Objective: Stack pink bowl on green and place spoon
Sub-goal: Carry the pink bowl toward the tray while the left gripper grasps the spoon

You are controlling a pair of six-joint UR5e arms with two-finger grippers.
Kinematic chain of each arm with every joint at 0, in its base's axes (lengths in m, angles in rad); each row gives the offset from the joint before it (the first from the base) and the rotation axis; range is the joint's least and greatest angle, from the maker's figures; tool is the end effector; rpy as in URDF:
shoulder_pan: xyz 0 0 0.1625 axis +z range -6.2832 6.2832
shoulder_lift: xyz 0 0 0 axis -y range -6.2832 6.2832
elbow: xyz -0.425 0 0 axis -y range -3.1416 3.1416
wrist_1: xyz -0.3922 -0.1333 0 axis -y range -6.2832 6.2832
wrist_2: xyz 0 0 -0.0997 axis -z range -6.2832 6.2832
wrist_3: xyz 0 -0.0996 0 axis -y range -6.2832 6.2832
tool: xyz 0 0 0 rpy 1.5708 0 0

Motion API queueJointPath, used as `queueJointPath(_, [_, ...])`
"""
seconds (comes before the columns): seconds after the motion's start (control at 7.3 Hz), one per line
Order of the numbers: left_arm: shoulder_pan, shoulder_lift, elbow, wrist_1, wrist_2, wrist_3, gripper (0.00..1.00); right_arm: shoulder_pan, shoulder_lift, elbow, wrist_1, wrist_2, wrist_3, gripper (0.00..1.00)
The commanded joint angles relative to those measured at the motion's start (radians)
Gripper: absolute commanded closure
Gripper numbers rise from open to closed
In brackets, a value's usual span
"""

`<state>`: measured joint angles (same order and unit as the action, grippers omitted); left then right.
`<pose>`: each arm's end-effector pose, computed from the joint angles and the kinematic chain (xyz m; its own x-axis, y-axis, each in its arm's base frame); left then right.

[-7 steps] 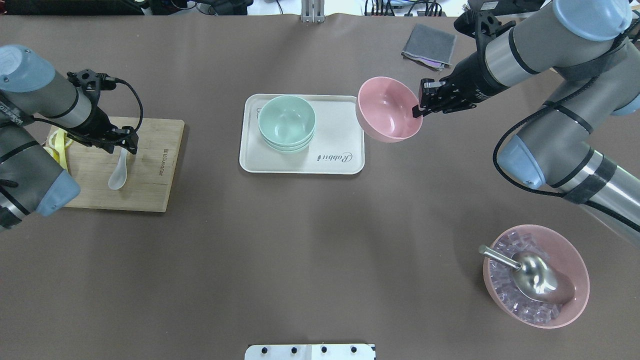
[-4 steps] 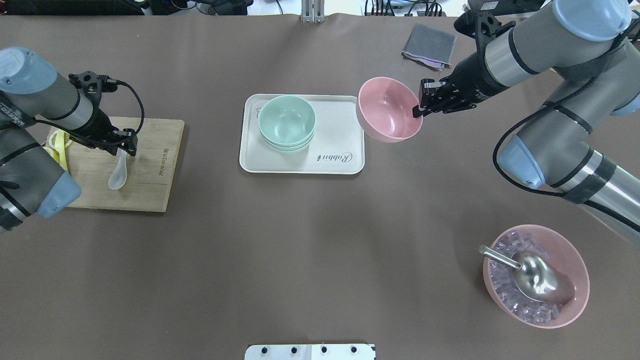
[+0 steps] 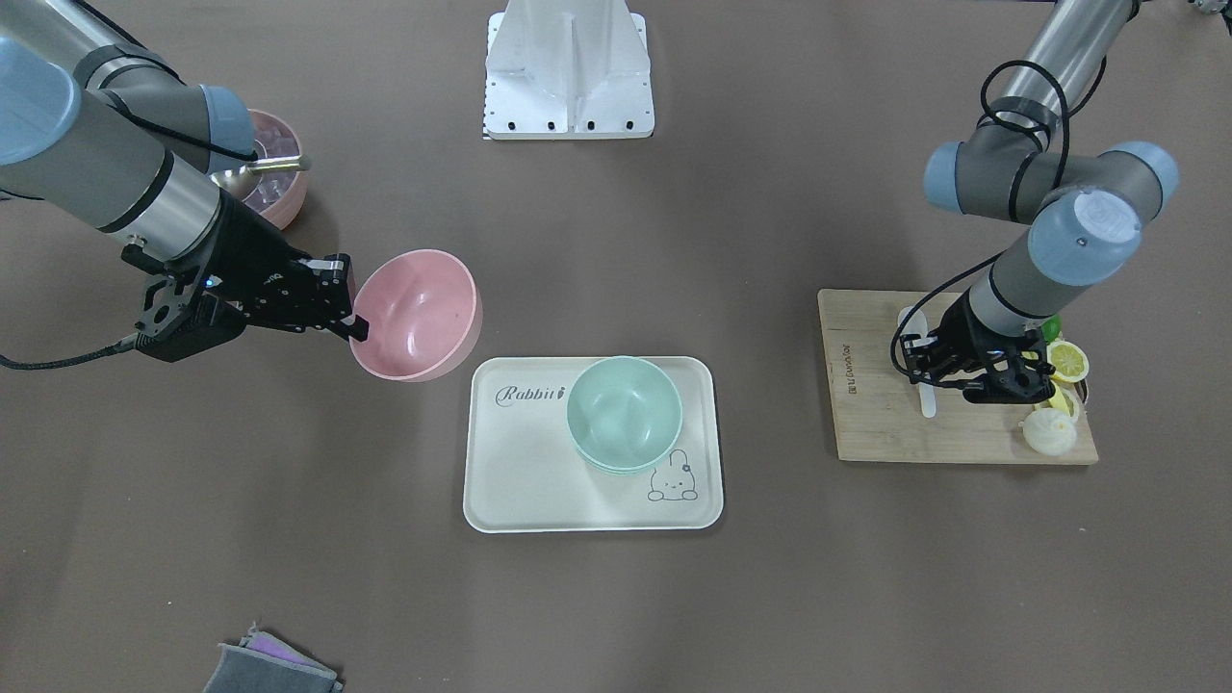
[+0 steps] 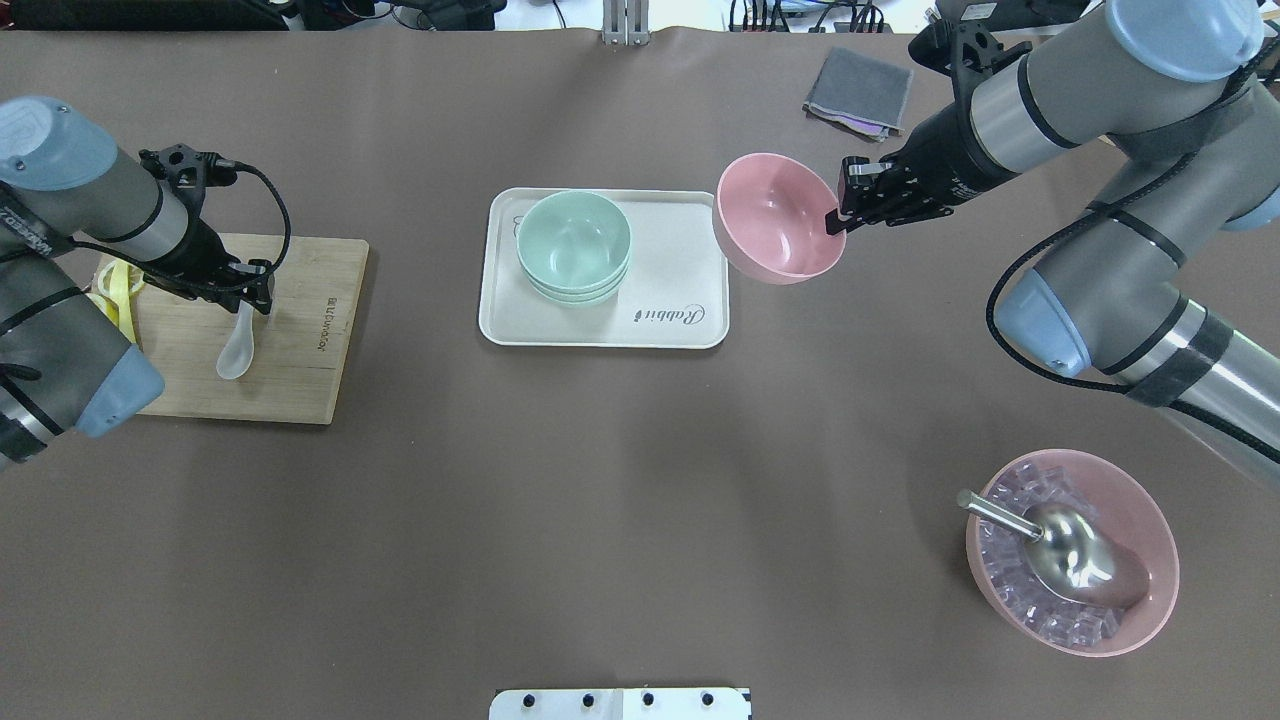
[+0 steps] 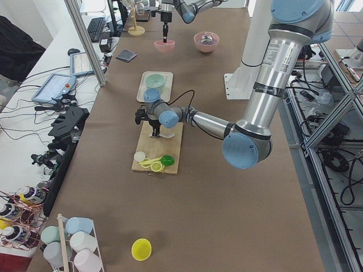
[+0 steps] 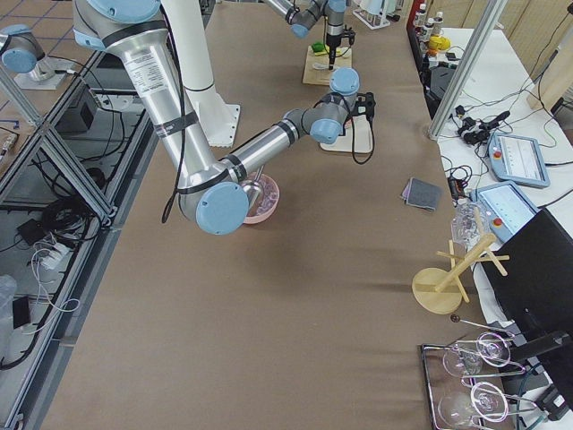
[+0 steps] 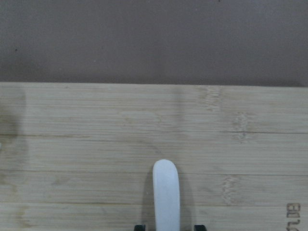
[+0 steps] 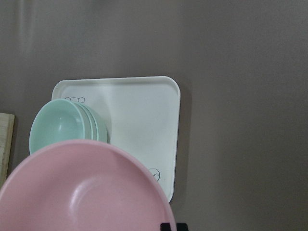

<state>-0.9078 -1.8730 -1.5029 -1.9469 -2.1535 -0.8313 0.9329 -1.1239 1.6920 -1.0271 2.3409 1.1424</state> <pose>0.3304 -0.5506 0.4882 0.6853 0.0367 -0.7274 0.0029 0.9986 0.0532 -0.3193 -0.5382 0.2770 0.3252 -0.0621 0.9436 -0.0769 0.9928 0.0918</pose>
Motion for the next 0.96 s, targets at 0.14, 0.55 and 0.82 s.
queueJointPath(0.14, [0.003, 0.003, -0.02, 0.0, 0.023, 0.001, 1.0, -0.002, 0.035, 0.0, -0.002, 0.0, 0.04, 1.0])
queueJointPath(0.55, [-0.013, 0.04, -0.105, 0.008, -0.023, 0.015, 1.0, -0.017, 0.099, -0.037, -0.005, -0.043, 0.082, 1.0])
queueJointPath(0.82, [-0.016, 0.035, -0.128, 0.013, -0.023, 0.014, 1.0, -0.063, 0.169, -0.119, -0.001, -0.122, 0.094, 1.0])
